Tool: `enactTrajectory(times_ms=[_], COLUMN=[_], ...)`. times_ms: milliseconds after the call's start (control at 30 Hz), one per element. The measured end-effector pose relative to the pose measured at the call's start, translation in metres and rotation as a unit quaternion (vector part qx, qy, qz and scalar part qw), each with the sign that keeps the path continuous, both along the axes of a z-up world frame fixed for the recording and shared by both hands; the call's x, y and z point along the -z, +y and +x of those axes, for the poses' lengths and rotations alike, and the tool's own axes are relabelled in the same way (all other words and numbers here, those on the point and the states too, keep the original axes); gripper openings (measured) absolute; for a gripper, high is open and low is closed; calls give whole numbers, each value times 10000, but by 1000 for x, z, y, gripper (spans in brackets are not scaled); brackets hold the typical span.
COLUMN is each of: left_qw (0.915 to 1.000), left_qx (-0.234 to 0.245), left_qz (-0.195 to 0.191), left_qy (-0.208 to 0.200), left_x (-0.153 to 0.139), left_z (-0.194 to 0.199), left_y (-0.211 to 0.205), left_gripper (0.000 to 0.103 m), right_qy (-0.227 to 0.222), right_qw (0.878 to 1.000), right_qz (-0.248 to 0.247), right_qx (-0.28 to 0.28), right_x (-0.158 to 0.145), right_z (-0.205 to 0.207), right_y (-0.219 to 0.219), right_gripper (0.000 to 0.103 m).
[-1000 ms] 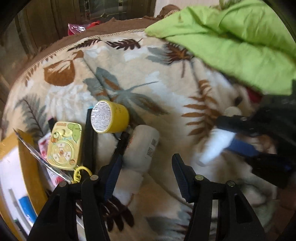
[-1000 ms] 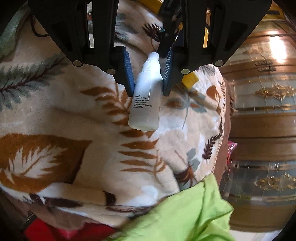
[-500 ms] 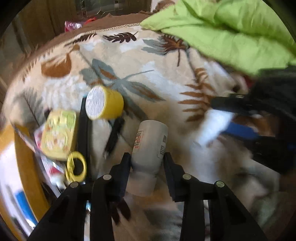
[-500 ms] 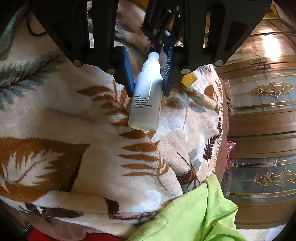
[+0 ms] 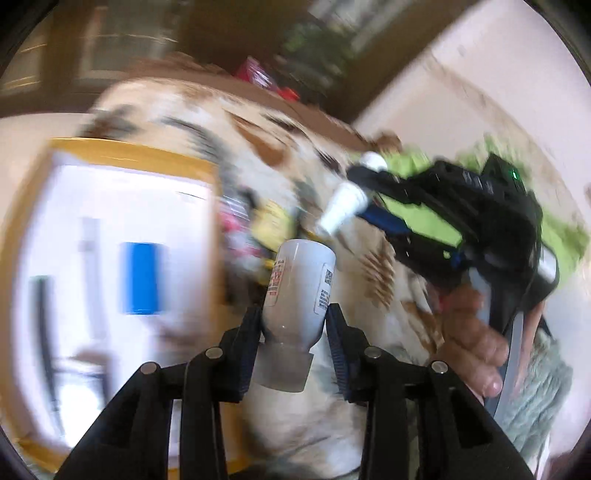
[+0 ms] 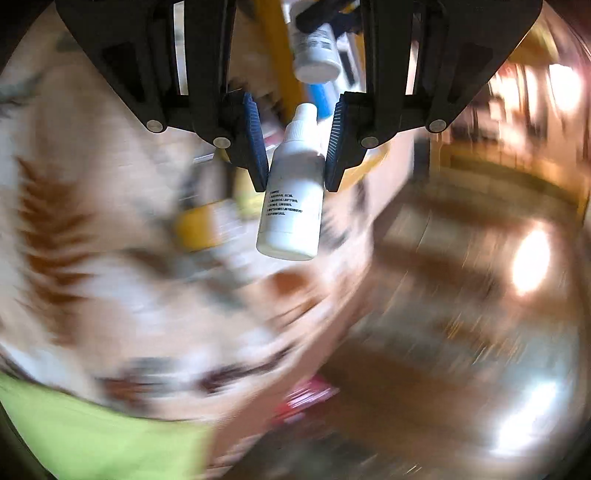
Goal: Organize rigid objects
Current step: 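Grasp the white bottle with the left tool while the right tool carries its bottle, both into tray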
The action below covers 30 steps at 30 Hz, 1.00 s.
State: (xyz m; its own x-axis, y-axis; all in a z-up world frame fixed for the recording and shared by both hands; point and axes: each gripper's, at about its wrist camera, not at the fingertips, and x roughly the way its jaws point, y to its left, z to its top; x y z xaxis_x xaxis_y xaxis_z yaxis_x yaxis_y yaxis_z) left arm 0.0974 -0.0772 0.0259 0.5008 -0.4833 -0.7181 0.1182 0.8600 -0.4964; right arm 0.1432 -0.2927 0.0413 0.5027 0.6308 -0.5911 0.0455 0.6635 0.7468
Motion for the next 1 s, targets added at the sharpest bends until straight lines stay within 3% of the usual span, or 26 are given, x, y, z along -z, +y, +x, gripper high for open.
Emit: enactTrajectory(times_ms=[67,200,300,667,1000], left_qw=[9991,9929,9889,9846,9829], left_qx=[-390,-1185,-1465,-1638,-1616], left_qz=[89,115,194,113,359], left_qy=[-107,54,151,594,812], left_x=[-1,17,34,71,86], left_z=[-4,7,11,21,27], left_y=[32,91,111,132,122], left_gripper=[36,36,36,36,36], right_qy=[-69,95,311,607,660], right_qw=[9989,9906,9774,9351,9272], right_qz=[-136,-977,-1731,-3139,-3336], right_qx=[-447,-948,-1174,-1526,-1569], right_x=[-4,6,23,66,81], right_z=[2,5,9,16,17], right_y=[35,96,126,173,189], right_gripper=[31,31,31,31,31])
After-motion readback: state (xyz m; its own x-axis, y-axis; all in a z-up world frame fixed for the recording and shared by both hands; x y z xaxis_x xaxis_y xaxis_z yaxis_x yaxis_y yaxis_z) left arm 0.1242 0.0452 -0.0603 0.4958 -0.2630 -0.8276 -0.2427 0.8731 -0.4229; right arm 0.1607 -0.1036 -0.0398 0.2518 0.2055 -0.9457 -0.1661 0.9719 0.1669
